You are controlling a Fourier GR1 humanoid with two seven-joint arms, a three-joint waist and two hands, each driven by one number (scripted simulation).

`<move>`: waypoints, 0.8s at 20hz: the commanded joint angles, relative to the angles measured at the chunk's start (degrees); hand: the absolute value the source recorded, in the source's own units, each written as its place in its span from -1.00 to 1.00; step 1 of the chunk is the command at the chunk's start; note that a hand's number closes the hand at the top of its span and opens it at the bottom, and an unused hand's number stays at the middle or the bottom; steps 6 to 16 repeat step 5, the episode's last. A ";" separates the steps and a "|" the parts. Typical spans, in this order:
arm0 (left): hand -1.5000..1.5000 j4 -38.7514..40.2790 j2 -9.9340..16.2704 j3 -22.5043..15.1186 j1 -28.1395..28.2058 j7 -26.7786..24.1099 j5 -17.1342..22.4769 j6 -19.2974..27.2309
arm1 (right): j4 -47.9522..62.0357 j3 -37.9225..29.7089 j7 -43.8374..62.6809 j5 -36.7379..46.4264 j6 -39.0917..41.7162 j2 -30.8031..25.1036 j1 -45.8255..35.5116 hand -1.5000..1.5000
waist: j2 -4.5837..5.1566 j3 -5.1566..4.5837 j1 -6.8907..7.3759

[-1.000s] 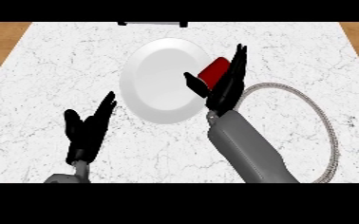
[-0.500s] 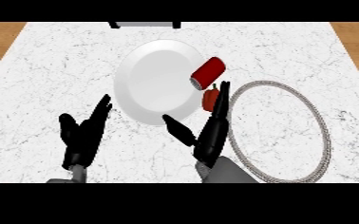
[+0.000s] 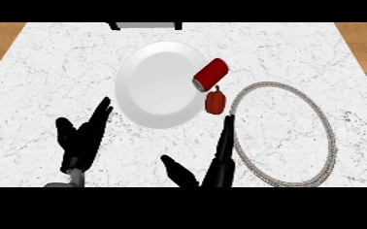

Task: Pick the can from the placemat and place it in the plate

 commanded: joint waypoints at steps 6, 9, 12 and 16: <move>0.00 -1.03 -0.36 0.35 1.20 4.32 1.29 -1.03 | -2.99 4.12 8.10 11.17 1.42 0.00 7.03 -1.00 | 0.46 -0.41 0.21; 0.00 -1.03 -0.36 0.35 1.20 4.32 1.29 -1.03 | -2.99 4.12 8.10 11.17 1.42 0.00 7.03 -1.00 | 0.46 -0.41 0.21; 0.00 -1.03 -0.36 0.35 1.20 4.32 1.29 -1.03 | -2.99 4.12 8.10 11.17 1.42 0.00 7.03 -1.00 | 0.46 -0.41 0.21; 0.00 -1.03 -0.36 0.35 1.20 4.32 1.29 -1.03 | -2.99 4.12 8.10 11.17 1.42 0.00 7.03 -1.00 | 0.46 -0.41 0.21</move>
